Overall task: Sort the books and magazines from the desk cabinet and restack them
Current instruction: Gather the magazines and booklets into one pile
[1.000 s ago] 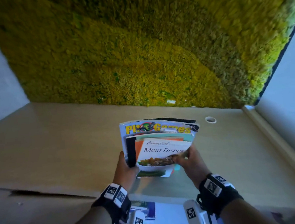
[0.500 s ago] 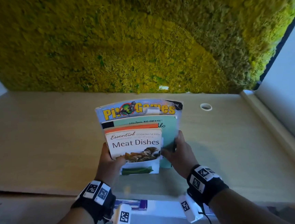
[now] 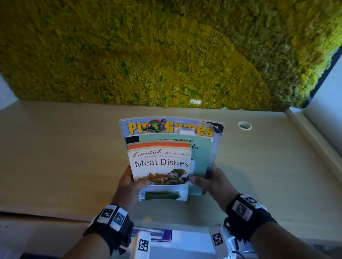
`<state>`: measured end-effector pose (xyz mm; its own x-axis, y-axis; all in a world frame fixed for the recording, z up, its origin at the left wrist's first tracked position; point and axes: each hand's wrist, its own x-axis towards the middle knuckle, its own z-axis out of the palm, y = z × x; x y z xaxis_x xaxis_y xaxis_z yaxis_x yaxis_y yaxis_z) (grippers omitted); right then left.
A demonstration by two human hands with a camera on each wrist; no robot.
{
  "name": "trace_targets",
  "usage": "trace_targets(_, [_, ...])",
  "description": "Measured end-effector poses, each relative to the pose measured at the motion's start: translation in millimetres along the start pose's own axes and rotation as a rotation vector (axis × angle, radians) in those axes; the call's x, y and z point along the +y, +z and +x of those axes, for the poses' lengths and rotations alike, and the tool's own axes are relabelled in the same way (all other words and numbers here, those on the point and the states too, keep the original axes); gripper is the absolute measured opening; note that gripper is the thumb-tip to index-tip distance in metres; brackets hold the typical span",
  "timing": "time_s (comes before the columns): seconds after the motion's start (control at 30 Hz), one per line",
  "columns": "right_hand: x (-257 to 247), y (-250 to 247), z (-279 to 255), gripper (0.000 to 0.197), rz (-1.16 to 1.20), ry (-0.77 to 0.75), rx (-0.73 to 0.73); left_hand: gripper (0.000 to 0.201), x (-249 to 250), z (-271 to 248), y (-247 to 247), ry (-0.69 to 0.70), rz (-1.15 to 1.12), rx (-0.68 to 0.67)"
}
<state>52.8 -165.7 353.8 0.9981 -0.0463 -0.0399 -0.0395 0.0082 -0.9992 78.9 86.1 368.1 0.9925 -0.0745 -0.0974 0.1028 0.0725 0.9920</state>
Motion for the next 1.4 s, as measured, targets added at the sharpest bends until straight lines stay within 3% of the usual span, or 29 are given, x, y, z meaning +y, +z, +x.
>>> trace_targets(0.2, [-24.8,-9.2,-48.7,0.048,0.167,0.137,-0.105,0.053,-0.6,-47.9,-7.3,-0.033,-0.051,-0.072])
trace_targets(0.27, [-32.2,-5.9,-74.0,0.046,0.203,0.161,-0.087,0.061,2.1,-67.6,-10.0,-0.055,-0.114,-0.122])
trace_targets(0.33, [-34.2,-2.2,-98.6,0.057,0.215,0.157,-0.043,0.063,5.8,-85.7,-12.3,-0.065,-0.138,-0.169])
trace_targets(0.47, [-31.4,8.9,-151.2,0.065,0.280,0.145,0.005,0.049,6.1,-120.0,-16.9,-0.065,-0.024,-0.155])
trace_targets(0.57, [-20.2,19.3,-190.8,0.052,0.204,0.123,0.042,0.042,-15.5,-152.1,-23.7,-0.135,0.029,-0.148])
trace_targets(0.7, [26.4,24.5,-238.8,0.025,0.031,0.205,0.101,0.036,-67.6,-199.7,-31.3,-0.282,0.105,-0.174])
trace_targets(0.93, [149.3,11.4,-306.3,0.041,-0.031,0.476,0.176,0.024,-166.3,-257.7,-23.6,-0.479,0.333,-0.206])
trace_targets(1.03, [184.1,1.4,-308.5,0.055,-0.009,0.539,0.205,0.025,-190.9,-254.8,-11.3,-0.572,0.355,-0.204])
trace_targets(1.1, [208.3,-7.1,-296.6,0.071,-0.021,0.556,0.213,0.024,-210.3,-237.5,-0.8,-0.567,0.397,-0.208])
trace_targets(1.17, [237.4,-21.9,-274.6,0.076,-0.065,0.539,0.210,0.021,-230.0,-210.5,13.8,-0.538,0.459,-0.225])
trace_targets(1.27, [279.2,-52.0,-226.7,0.072,-0.198,0.469,0.210,0.037,-265.2,-159.3,44.3,-0.490,0.566,-0.234])
trace_targets(1.4, [298.6,-88.1,-149.4,0.044,-0.266,0.326,0.201,0.031,-311.1,-85.1,86.4,-0.312,0.699,-0.206])
